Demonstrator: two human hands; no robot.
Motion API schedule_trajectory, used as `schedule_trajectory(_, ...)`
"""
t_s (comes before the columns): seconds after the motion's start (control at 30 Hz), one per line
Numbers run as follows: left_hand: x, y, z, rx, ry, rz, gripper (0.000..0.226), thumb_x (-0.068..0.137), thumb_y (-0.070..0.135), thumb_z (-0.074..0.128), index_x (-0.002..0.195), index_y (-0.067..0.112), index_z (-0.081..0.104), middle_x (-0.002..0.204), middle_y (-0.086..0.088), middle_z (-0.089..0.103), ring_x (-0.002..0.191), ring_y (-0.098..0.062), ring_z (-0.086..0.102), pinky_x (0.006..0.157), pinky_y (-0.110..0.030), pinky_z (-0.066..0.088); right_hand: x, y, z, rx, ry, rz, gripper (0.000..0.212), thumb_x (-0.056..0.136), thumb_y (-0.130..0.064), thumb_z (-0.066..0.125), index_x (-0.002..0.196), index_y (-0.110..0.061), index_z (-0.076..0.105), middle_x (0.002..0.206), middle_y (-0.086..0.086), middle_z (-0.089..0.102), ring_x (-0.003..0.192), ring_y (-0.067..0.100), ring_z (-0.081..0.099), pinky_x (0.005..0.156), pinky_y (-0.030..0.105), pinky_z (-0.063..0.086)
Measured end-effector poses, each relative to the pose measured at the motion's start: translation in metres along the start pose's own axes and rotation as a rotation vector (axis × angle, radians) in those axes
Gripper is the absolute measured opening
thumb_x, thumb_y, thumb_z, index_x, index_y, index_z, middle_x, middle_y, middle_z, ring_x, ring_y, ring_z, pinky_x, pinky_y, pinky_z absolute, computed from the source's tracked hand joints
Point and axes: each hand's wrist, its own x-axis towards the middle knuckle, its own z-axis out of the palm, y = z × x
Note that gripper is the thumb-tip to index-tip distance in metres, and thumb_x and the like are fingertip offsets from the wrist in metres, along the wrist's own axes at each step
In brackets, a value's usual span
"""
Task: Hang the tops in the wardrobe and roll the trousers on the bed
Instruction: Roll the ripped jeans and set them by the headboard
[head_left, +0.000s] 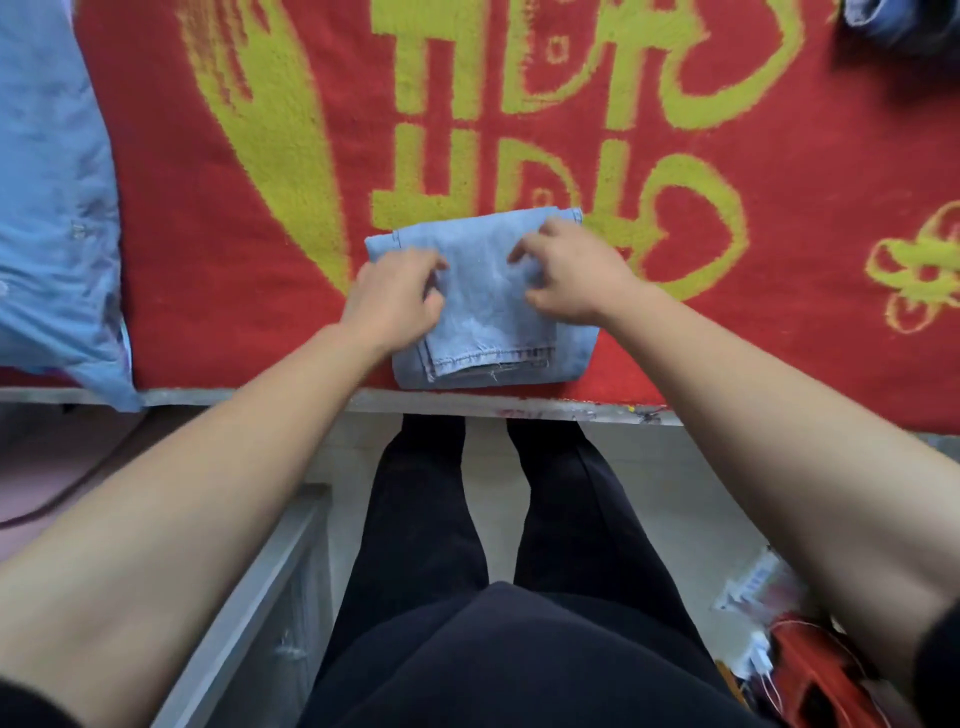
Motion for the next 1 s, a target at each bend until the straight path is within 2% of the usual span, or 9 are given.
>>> schedule_trajectory(0.07, 0.028, -0.001, -0.013, 0.070, 0.060, -0.007, 0.057, 0.081, 0.026, 0.062, 0.136, 0.020, 0.050, 0.130, -0.012, 0.052, 0.123, -0.033, 0.045, 0.100, -0.046, 0.039, 0.019, 0.002, -0.016, -0.055, 0.078, 0.020, 0.067, 0.078, -0.030, 0.067, 0.142, -0.021, 0.046, 0.132, 0.015, 0.046, 0.124, 0.036, 0.045, 0.100, 0.044, 0.043)
schedule_trajectory(0.2, 0.075, -0.001, -0.022, 0.092, -0.243, -0.010, 0.098, 0.073, 0.037, 0.079, 0.153, 0.019, 0.025, 0.155, -0.011, 0.034, 0.142, -0.029, 0.032, 0.113, -0.049, 0.031, 0.054, 0.006, -0.026, -0.136, -0.102, 0.044, 0.097, 0.075, -0.041, 0.076, 0.155, -0.020, 0.024, 0.150, 0.016, 0.036, 0.140, 0.035, 0.032, 0.110, 0.051, 0.033)
schedule_trajectory(0.3, 0.084, 0.000, -0.015, 0.181, -0.334, 0.025, 0.109, 0.067, 0.041, 0.085, 0.154, 0.017, 0.023, 0.157, -0.009, 0.032, 0.143, -0.028, 0.032, 0.113, -0.050, 0.032, 0.064, 0.005, -0.019, -0.141, -0.180, 0.072, 0.099, 0.071, -0.043, 0.081, 0.152, -0.020, 0.030, 0.142, 0.018, 0.042, 0.132, 0.039, 0.041, 0.106, 0.049, 0.041)
schedule_trajectory(0.43, 0.070, 0.006, -0.006, 0.252, -0.262, 0.022, 0.090, 0.069, 0.037, 0.083, 0.146, 0.021, 0.039, 0.141, -0.014, 0.045, 0.132, -0.035, 0.042, 0.103, -0.052, 0.040, 0.056, 0.004, -0.011, -0.181, -0.076, 0.075, 0.087, 0.066, -0.037, 0.082, 0.142, -0.019, 0.044, 0.128, 0.018, 0.050, 0.120, 0.039, 0.048, 0.095, 0.045, 0.044)
schedule_trajectory(0.6, 0.045, 0.011, 0.012, 0.321, -0.153, 0.004, 0.023, 0.080, 0.014, 0.062, 0.103, 0.015, 0.064, 0.112, -0.015, 0.052, 0.112, -0.038, 0.048, 0.083, -0.045, 0.044, 0.040, -0.005, -0.002, -0.276, -0.010, 0.016, 0.038, 0.078, -0.022, 0.068, 0.115, -0.016, 0.062, 0.115, 0.017, 0.058, 0.111, 0.037, 0.055, 0.077, 0.039, 0.042)
schedule_trajectory(0.7, 0.038, 0.007, 0.018, 0.229, -0.093, -0.004, 0.019, 0.079, 0.008, 0.060, 0.096, 0.016, 0.064, 0.113, -0.011, 0.050, 0.111, -0.034, 0.046, 0.075, -0.040, 0.039, 0.039, -0.010, 0.000, -0.299, -0.059, 0.012, 0.022, 0.075, -0.015, 0.062, 0.096, -0.020, 0.067, 0.103, 0.011, 0.066, 0.098, 0.034, 0.064, 0.066, 0.034, 0.038)
schedule_trajectory(0.77, 0.036, 0.008, 0.017, 0.196, -0.085, -0.010, 0.019, 0.077, 0.008, 0.060, 0.092, 0.020, 0.061, 0.116, -0.007, 0.055, 0.108, -0.033, 0.052, 0.072, -0.038, 0.038, 0.040, -0.011, 0.001, -0.293, -0.060, 0.012, 0.026, 0.075, -0.015, 0.062, 0.100, -0.020, 0.068, 0.106, 0.011, 0.063, 0.100, 0.034, 0.062, 0.067, 0.034, 0.038)
schedule_trajectory(0.87, 0.032, 0.012, 0.013, 0.277, -0.070, 0.014, 0.021, 0.076, 0.009, 0.058, 0.082, 0.026, 0.046, 0.099, -0.010, 0.066, 0.093, -0.038, 0.061, 0.064, -0.036, 0.034, 0.038, -0.010, 0.000, -0.316, -0.053, -0.012, 0.032, 0.077, -0.017, 0.063, 0.109, -0.014, 0.065, 0.118, 0.012, 0.052, 0.110, 0.034, 0.053, 0.073, 0.036, 0.035)
schedule_trajectory(1.0, 0.012, 0.022, -0.013, 0.385, 0.026, 0.047, 0.022, 0.075, 0.008, 0.059, 0.089, 0.024, 0.052, 0.092, -0.015, 0.068, 0.089, -0.041, 0.064, 0.061, -0.036, 0.031, 0.019, -0.020, -0.021, -0.280, 0.014, -0.016, 0.022, 0.076, -0.015, 0.061, 0.098, -0.018, 0.059, 0.106, 0.013, 0.066, 0.098, 0.036, 0.064, 0.065, 0.034, 0.036)
